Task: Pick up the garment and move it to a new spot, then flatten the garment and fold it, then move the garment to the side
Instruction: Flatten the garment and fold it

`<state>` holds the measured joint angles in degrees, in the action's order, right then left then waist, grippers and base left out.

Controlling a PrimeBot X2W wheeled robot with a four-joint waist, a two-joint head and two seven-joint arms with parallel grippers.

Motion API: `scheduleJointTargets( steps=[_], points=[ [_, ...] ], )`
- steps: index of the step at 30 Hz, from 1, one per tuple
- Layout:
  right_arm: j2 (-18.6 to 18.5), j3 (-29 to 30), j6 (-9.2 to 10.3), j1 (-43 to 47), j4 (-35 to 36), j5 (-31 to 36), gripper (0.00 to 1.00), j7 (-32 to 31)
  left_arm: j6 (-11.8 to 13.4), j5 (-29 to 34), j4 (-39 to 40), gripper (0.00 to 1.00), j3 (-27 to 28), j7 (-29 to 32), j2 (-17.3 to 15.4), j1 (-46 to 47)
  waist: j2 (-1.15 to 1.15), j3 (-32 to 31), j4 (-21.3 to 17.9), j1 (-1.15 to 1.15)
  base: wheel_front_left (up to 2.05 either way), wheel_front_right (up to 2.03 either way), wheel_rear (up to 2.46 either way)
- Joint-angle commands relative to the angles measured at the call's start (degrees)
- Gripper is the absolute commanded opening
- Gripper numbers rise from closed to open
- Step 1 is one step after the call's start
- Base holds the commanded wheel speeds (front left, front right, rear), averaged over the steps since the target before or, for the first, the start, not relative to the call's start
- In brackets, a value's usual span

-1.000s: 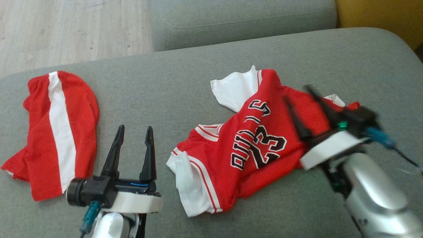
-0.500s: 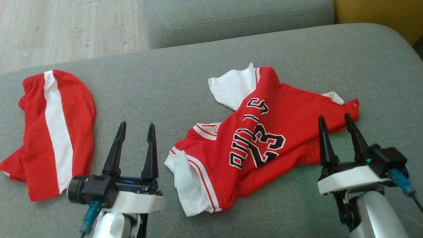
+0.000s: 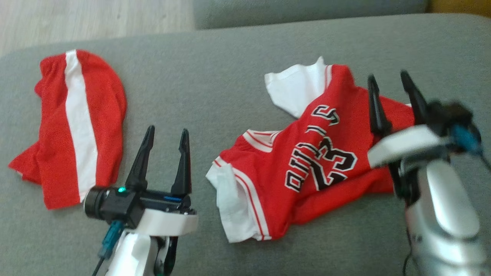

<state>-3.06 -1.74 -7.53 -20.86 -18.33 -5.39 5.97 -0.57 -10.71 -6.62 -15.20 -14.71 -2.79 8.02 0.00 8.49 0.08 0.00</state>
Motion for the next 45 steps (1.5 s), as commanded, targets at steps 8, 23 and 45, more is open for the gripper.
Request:
scheduleJointTargets(
  steps=[8,23,45],
  points=[
    [-4.52,-6.97,0.04,-16.95,-10.18,-1.03,1.0,-13.65,0.42,-2.14,1.33,1.0,-1.82,-0.29,-0.09,5.69,0.0,6.59,7.25,0.0,0.0,0.0,0.0],
    [-14.27,-26.84,0.04,-28.18,-31.47,-13.18,0.85,-32.37,3.08,-6.22,1.52,1.0,-7.43,-0.29,-0.09,8.48,0.0,10.02,16.6,0.0,0.0,0.0,0.0],
    [-15.62,-22.83,0.04,-53.07,-37.22,-6.07,0.0,0.15,4.0,-7.98,2.87,1.0,-9.68,-0.29,-0.09,9.92,0.0,13.7,22.27,0.0,0.0,0.0,0.0]
  ],
)
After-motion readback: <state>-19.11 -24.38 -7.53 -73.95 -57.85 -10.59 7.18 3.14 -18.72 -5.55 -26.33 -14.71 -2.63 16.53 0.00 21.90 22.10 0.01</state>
